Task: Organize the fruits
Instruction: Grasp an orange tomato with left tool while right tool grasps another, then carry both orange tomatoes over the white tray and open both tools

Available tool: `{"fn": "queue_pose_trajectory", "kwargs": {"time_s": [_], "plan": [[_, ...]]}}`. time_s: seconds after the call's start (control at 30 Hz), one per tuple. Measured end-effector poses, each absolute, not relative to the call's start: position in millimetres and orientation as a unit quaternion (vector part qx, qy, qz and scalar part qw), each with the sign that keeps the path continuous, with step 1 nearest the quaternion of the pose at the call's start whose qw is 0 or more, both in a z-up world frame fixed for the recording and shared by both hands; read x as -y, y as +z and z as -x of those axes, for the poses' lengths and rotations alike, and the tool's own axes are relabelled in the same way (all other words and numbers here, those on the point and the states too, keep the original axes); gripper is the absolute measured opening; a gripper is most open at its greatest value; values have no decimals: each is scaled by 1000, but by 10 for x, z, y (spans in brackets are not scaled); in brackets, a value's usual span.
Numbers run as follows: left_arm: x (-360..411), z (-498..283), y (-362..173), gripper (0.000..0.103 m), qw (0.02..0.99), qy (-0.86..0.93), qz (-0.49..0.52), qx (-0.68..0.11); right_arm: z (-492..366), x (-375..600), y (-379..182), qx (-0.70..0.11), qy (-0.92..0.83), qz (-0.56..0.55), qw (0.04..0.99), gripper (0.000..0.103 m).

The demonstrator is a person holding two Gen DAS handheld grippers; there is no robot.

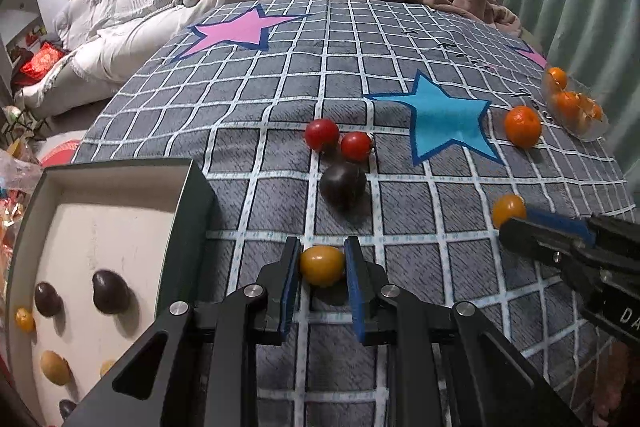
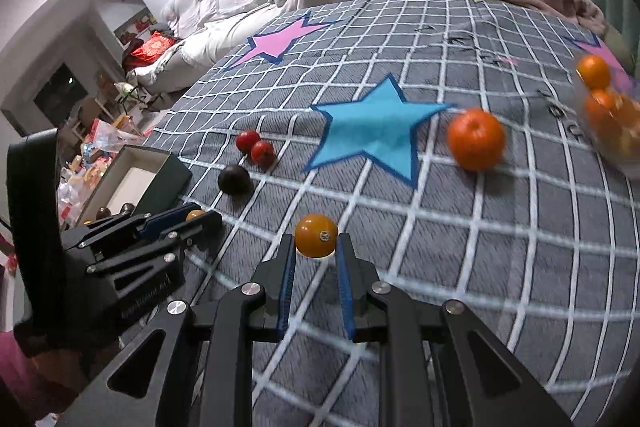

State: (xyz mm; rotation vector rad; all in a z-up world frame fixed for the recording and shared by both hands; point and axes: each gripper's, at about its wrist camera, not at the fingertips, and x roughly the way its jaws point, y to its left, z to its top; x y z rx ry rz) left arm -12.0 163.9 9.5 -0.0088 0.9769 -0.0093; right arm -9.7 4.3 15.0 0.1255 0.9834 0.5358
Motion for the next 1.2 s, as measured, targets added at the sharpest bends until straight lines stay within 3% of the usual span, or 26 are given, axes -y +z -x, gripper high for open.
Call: {"fn": "queue_pose_trajectory", "kwargs": {"time_s": [0.33,0.73,0.93,1.0,1.03,1.2], "plan": [[-1759,527,410,24,885,-13,26,-465,388,-87,332,-466,260,-73,842,22],[-2564,1233,528,24,880,33,83,-466,779,-718,601,-452,300,-50,838,22],[-2222,1161,533,26,888,-4,41,-458,936,-607,540,-462,277,-52,841,22],[-2037,1066,504,60,889,-20,24,-457,931,-482,528,-464,264,-59,843,22],[-1956,1027,483,82,893,-15,16,-449,937,-420,522,-466,257,-63,844,22],[-1734,789,286,82,892,6,-15,-451,942,-166,470,-470,237,-75,847,22]]}}
